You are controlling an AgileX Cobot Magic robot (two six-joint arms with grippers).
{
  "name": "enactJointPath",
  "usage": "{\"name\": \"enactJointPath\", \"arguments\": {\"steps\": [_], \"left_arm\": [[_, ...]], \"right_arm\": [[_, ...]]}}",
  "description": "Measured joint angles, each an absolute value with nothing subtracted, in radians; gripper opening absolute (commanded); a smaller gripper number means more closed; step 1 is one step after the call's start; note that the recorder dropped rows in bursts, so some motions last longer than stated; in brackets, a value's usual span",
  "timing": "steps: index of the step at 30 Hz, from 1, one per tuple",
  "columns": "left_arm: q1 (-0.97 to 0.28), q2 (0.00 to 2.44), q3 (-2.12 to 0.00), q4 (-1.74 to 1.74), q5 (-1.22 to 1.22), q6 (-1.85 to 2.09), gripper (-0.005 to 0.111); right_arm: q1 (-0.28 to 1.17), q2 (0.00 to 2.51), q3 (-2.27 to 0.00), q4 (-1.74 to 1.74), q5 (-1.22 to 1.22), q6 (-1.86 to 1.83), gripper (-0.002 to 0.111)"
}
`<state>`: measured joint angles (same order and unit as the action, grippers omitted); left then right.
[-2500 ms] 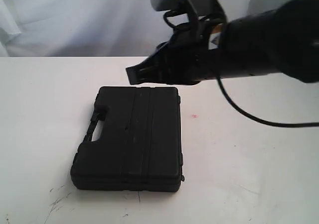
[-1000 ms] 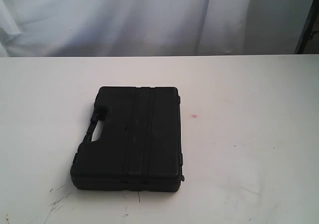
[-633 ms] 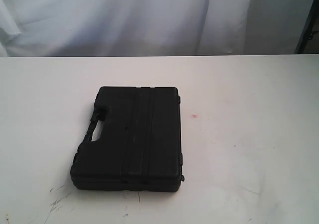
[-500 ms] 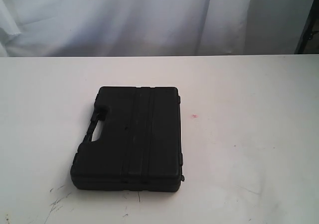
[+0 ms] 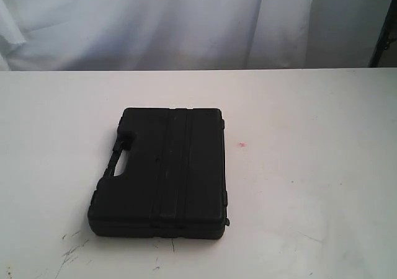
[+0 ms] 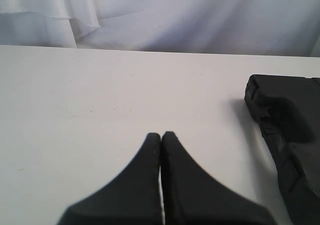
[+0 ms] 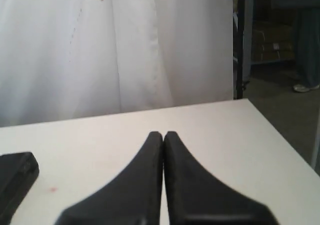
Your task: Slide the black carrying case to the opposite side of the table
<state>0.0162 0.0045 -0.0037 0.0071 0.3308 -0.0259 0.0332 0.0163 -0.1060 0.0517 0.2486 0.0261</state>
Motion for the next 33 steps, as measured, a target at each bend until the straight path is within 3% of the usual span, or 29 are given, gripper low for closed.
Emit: {"name": "enactJointPath", "arguments": {"steps": [5,33], "left_arm": [[0.016,0.005,-0.004,0.007,0.331,-0.026,0.000],[0.016,0.005,-0.004,0.007,0.331,-0.026,0.000]], "right_arm": [[0.033,0.006,-0.006,0.054,0.249,0.026,0.000],[0.033,0.006,-0.004,0.055,0.346,-0.010,0.000]]}}
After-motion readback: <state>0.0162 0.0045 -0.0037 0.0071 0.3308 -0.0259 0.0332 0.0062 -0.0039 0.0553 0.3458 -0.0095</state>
